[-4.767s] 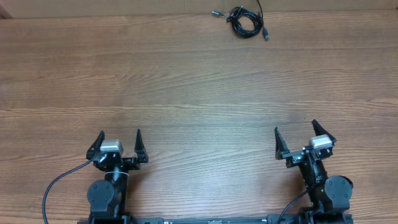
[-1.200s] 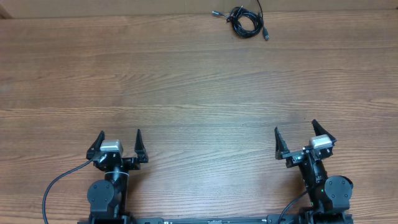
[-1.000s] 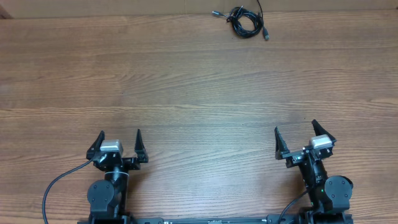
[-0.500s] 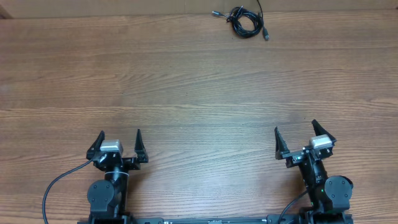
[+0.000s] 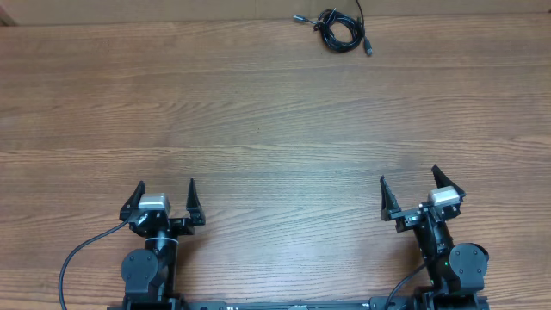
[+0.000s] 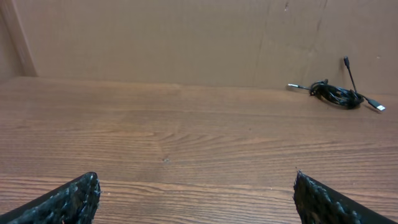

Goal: Untangle cables

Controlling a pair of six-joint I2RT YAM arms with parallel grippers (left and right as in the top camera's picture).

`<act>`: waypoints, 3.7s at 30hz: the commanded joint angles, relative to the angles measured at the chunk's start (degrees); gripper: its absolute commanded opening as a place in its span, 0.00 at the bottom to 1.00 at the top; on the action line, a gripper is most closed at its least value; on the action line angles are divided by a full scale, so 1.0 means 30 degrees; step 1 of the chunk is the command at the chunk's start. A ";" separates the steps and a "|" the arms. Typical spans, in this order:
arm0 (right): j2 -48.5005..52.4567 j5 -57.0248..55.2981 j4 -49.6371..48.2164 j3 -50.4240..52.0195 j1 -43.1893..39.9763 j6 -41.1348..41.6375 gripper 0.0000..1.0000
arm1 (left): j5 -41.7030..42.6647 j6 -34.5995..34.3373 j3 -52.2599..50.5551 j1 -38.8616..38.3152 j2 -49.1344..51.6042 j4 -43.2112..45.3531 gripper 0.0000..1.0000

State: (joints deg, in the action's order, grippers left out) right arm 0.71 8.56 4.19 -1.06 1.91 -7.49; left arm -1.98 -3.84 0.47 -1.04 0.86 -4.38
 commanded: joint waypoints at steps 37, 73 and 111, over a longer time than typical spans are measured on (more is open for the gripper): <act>-0.0182 -0.0131 -0.0058 0.0204 -0.0051 0.0044 1.00 | 0.0029 0.0423 -0.0066 -0.0073 -0.0197 0.0029 1.00; 0.4670 0.3191 0.3359 -1.5824 -0.0051 0.5333 1.00 | 0.9508 0.0168 3.0133 -0.0073 1.5781 -1.9730 1.00; 2.6345 0.6732 2.2950 -3.2960 -0.0015 0.5887 0.03 | 1.2794 -0.1144 3.3616 -0.1938 2.9230 -2.7460 0.04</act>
State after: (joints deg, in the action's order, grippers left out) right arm 75.46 28.73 70.81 -90.45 1.91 8.54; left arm 36.91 -4.54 103.18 -6.11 88.12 -88.99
